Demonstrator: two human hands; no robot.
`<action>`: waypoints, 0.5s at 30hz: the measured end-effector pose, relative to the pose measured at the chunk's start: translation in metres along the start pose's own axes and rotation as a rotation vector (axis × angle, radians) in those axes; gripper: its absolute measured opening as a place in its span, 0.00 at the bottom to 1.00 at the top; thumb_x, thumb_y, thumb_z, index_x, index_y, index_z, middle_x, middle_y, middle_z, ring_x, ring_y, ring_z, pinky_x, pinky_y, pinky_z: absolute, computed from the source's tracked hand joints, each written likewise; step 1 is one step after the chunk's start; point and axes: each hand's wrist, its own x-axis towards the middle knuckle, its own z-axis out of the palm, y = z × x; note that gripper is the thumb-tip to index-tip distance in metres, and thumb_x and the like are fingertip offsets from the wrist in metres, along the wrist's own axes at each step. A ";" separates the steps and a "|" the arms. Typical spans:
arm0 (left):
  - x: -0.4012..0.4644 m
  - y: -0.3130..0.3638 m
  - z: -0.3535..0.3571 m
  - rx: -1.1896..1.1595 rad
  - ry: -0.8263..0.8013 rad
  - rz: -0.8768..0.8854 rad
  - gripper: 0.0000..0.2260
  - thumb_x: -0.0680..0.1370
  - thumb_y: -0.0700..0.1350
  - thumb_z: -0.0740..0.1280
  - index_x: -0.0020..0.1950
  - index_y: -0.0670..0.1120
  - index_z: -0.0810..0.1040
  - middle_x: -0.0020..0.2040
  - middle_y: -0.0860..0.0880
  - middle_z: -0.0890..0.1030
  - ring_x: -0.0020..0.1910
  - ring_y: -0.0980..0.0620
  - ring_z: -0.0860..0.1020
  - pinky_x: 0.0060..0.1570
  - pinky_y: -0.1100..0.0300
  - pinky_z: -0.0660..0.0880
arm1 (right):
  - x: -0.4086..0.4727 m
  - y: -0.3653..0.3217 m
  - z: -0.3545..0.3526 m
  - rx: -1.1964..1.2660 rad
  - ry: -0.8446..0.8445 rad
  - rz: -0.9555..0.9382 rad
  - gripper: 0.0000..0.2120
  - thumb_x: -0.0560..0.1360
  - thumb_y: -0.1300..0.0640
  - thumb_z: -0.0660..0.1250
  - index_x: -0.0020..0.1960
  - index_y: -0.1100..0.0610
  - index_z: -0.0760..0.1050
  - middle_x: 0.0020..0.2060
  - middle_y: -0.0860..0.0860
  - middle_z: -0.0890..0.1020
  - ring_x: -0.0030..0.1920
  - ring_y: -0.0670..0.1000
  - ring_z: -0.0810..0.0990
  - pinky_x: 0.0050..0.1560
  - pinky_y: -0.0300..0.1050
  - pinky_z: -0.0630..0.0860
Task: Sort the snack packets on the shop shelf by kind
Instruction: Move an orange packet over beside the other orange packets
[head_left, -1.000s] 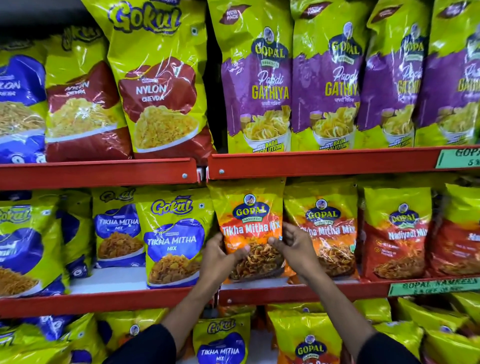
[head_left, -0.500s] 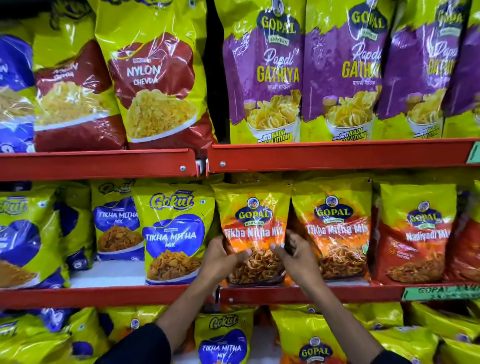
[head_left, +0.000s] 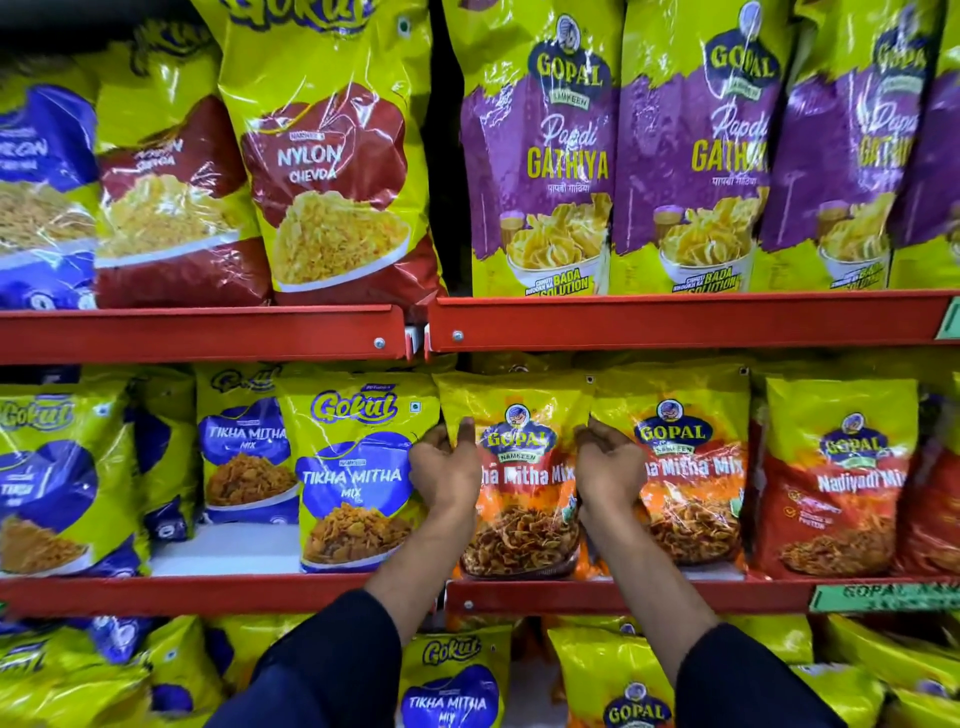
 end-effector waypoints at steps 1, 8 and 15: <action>0.000 0.000 0.000 -0.019 0.014 0.006 0.17 0.75 0.46 0.73 0.58 0.35 0.79 0.55 0.38 0.84 0.52 0.44 0.81 0.54 0.53 0.75 | 0.000 0.000 -0.001 0.014 0.021 0.006 0.10 0.76 0.64 0.69 0.56 0.65 0.82 0.50 0.60 0.86 0.47 0.54 0.81 0.51 0.41 0.72; -0.010 0.004 -0.014 -0.024 0.007 0.089 0.12 0.77 0.41 0.71 0.58 0.37 0.81 0.54 0.40 0.86 0.48 0.48 0.81 0.52 0.59 0.75 | -0.012 -0.011 -0.016 -0.015 0.067 -0.087 0.09 0.74 0.65 0.71 0.54 0.63 0.84 0.44 0.56 0.86 0.40 0.49 0.82 0.49 0.40 0.77; -0.019 0.024 -0.046 0.261 0.052 0.589 0.08 0.77 0.43 0.69 0.55 0.47 0.83 0.45 0.50 0.85 0.39 0.53 0.82 0.43 0.65 0.77 | 0.000 -0.030 -0.032 -0.377 0.012 -0.622 0.11 0.77 0.59 0.66 0.57 0.54 0.83 0.48 0.53 0.86 0.42 0.52 0.83 0.43 0.46 0.79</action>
